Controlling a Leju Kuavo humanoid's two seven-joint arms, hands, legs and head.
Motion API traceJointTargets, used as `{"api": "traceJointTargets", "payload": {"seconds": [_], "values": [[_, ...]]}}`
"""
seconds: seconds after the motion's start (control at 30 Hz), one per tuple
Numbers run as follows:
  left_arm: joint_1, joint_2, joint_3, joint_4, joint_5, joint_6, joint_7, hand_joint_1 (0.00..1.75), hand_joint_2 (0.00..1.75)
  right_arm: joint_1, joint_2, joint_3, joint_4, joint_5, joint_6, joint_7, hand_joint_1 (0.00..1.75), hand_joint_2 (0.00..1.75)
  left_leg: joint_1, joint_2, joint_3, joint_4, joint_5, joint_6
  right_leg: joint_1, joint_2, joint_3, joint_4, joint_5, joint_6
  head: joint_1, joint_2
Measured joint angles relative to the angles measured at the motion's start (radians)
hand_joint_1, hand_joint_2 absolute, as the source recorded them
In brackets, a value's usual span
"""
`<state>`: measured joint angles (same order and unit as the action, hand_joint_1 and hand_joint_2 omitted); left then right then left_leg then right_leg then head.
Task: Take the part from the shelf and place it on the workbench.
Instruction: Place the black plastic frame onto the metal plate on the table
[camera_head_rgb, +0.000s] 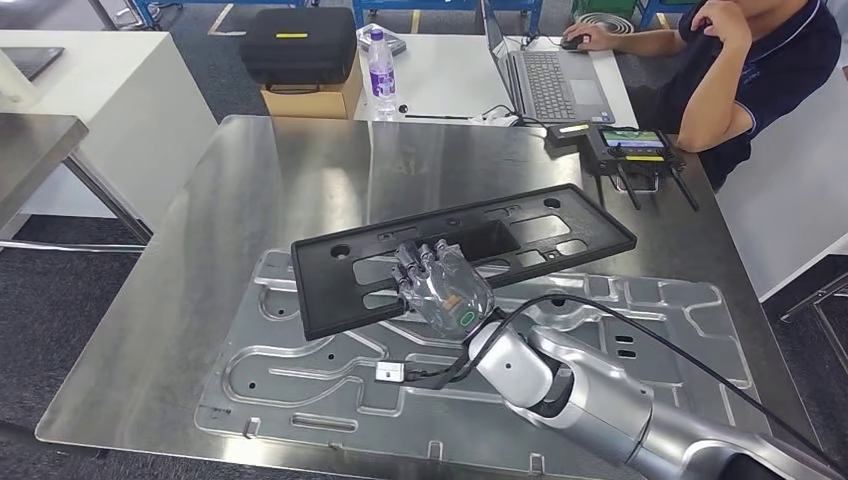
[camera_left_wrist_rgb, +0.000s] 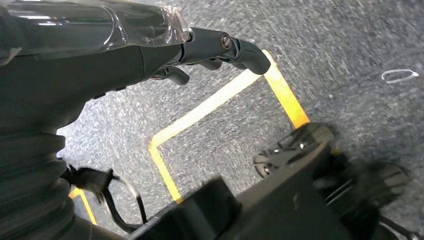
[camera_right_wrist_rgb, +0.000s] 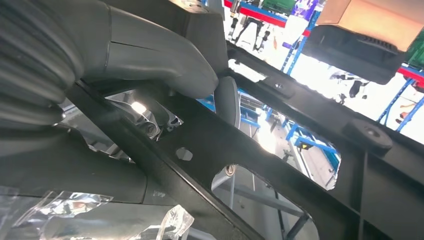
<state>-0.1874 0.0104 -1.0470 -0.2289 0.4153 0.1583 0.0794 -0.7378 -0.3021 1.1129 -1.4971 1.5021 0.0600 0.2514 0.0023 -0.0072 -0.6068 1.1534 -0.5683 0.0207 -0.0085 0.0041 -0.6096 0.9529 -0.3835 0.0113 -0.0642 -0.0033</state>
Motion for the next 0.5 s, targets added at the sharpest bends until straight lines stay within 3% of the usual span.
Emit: {"api": "traceJointTargets", "payload": {"seconds": [0.03, 0.07, 0.1, 0.17, 0.23, 0.27, 0.43, 0.5], "values": [[-0.001, 0.000, 0.000, 0.000, -0.001, -0.002, 0.000, 0.00, 1.75, 0.002, 0.000, 0.000, 0.000, 0.000, 0.001, 0.000, 1.75, 1.75, 0.002, 0.000, -0.042, 0.069, -0.021, -0.003, 0.001, -0.001, 0.002, 0.000, -0.003, 0.000, 0.000, 0.000], [-0.003, 0.000, 0.000, 0.000, -0.001, -0.003, 0.000, 0.00, 1.75, 0.005, 0.000, 0.000, 0.000, 0.000, 0.002, 0.000, 1.31, 1.31, 0.003, 0.001, -0.071, 0.109, -0.024, -0.003, 0.003, -0.002, 0.005, 0.000, -0.007, 0.001, -0.001, 0.000], [-0.005, 0.000, 0.001, 0.000, -0.001, -0.006, -0.002, 0.00, 1.75, 0.007, 0.000, 0.000, 0.000, 0.000, 0.002, 0.000, 0.87, 0.87, 0.003, 0.001, -0.082, 0.109, -0.006, -0.001, 0.004, -0.002, 0.009, 0.001, -0.011, 0.002, -0.001, 0.000], [-0.005, 0.000, 0.000, 0.000, -0.002, -0.010, -0.004, 0.00, 1.75, 0.010, 0.000, -0.001, 0.000, -0.001, 0.003, 0.001, 0.00, 0.00, 0.002, 0.001, -0.045, -0.006, 0.078, 0.005, 0.005, 0.000, 0.023, 0.001, -0.020, 0.006, -0.001, 0.000], [-0.001, 0.000, 0.000, 0.000, -0.003, -0.015, -0.006, 0.00, 1.75, 0.008, -0.001, -0.002, -0.001, -0.001, 0.003, 0.002, 0.00, 0.00, -0.002, 0.001, 0.009, -0.143, 0.146, 0.012, 0.007, 0.002, 0.032, 0.000, -0.028, 0.011, -0.001, 0.000], [0.000, 0.000, 0.000, 0.000, -0.004, -0.018, -0.007, 0.00, 1.75, 0.008, -0.001, -0.002, -0.001, -0.001, 0.003, 0.002, 0.00, 0.00, -0.004, 0.000, 0.023, -0.179, 0.160, 0.016, 0.008, 0.003, 0.032, 0.000, -0.029, 0.014, -0.001, 0.000], [0.003, 0.000, 0.000, 0.000, -0.007, -0.021, -0.009, 0.00, 1.75, 0.010, -0.002, -0.003, -0.001, -0.001, 0.003, 0.002, 0.00, 0.00, -0.003, -0.001, 0.026, -0.197, 0.164, 0.018, 0.015, 0.006, 0.026, 0.007, -0.037, 0.008, 0.000, 0.000], [0.003, 0.000, 0.000, 0.000, -0.008, -0.017, -0.008, 0.00, 1.75, 0.011, -0.002, -0.003, -0.001, -0.001, 0.003, 0.003, 0.00, 0.00, -0.004, -0.002, 0.026, -0.196, 0.164, 0.018, 0.015, 0.006, 0.027, 0.007, -0.035, -0.006, 0.000, 0.000]]}}
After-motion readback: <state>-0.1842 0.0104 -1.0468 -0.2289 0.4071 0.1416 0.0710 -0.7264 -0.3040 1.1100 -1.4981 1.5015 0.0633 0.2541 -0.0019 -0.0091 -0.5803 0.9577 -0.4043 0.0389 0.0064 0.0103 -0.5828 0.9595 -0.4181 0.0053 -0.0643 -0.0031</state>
